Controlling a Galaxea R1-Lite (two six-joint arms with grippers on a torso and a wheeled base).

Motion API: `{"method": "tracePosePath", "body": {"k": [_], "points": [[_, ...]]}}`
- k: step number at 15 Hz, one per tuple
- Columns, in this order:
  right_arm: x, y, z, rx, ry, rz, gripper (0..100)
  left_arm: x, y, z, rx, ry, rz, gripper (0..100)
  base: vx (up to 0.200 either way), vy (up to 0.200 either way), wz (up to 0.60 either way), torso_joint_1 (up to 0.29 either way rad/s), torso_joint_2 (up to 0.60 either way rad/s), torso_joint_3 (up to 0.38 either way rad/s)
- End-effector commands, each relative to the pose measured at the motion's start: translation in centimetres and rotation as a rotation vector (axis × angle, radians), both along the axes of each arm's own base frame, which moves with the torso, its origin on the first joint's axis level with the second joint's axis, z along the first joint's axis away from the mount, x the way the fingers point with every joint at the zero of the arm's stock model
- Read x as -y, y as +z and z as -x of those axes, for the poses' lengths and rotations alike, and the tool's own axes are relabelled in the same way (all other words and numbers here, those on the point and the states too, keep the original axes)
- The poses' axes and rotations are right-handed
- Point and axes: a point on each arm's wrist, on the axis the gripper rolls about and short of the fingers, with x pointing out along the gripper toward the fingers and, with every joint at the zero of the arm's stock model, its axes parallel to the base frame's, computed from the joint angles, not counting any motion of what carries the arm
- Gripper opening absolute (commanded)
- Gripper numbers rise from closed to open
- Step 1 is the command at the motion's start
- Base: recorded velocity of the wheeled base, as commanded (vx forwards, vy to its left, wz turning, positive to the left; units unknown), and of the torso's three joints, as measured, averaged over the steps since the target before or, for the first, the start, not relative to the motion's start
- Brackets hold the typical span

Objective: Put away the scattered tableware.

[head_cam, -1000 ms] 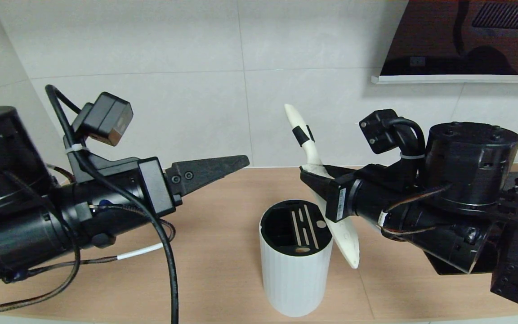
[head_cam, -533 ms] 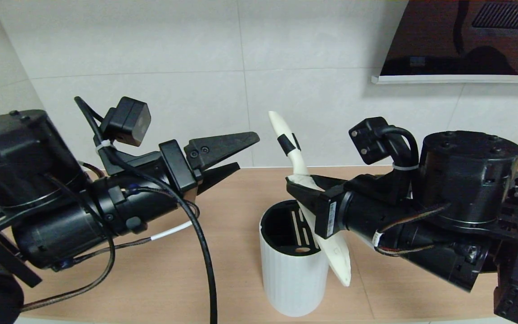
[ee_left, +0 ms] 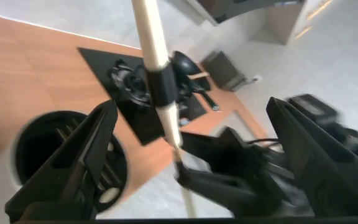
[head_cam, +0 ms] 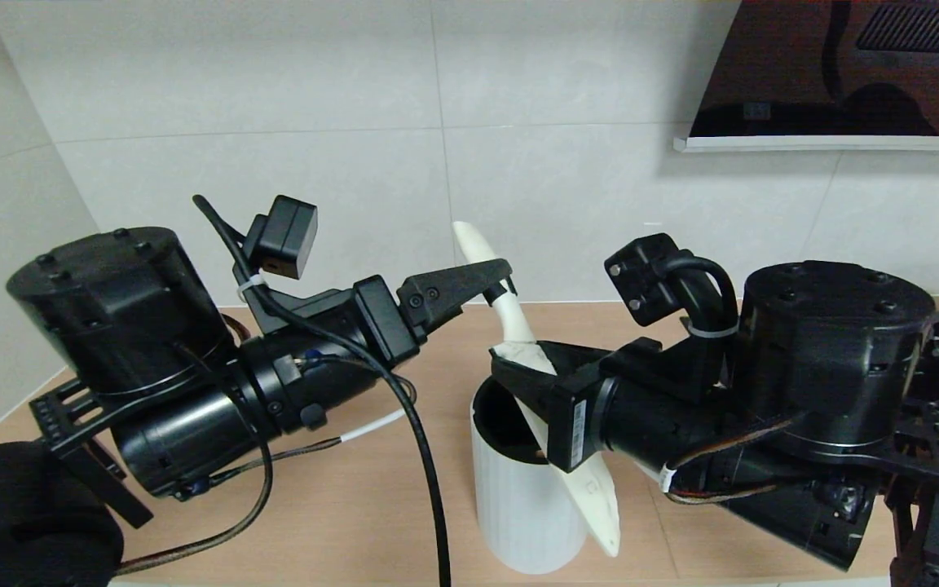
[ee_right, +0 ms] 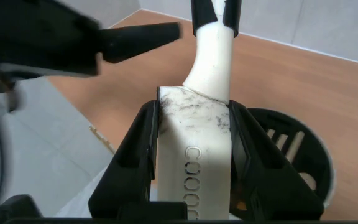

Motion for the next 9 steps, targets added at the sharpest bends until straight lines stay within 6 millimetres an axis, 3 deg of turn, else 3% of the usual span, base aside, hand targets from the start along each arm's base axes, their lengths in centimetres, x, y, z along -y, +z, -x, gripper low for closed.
{"method": "tracePosePath", "body": {"k": [1,9], "points": [[-0.30,-0.31,0.23,-0.006,0.012,0.009,0,0.49,-0.45,0.14,-0.009,-0.017,-0.010,100,0.000,0.000,0.00,0.000,0.00,0.000],[-0.80,-0.69,0.59,-0.027,0.030,0.005,0,1.15,-1.35,-0.28,-0.011,-0.014,-0.012,100,0.000,0.000,0.00,0.000,0.00,0.000]]}}
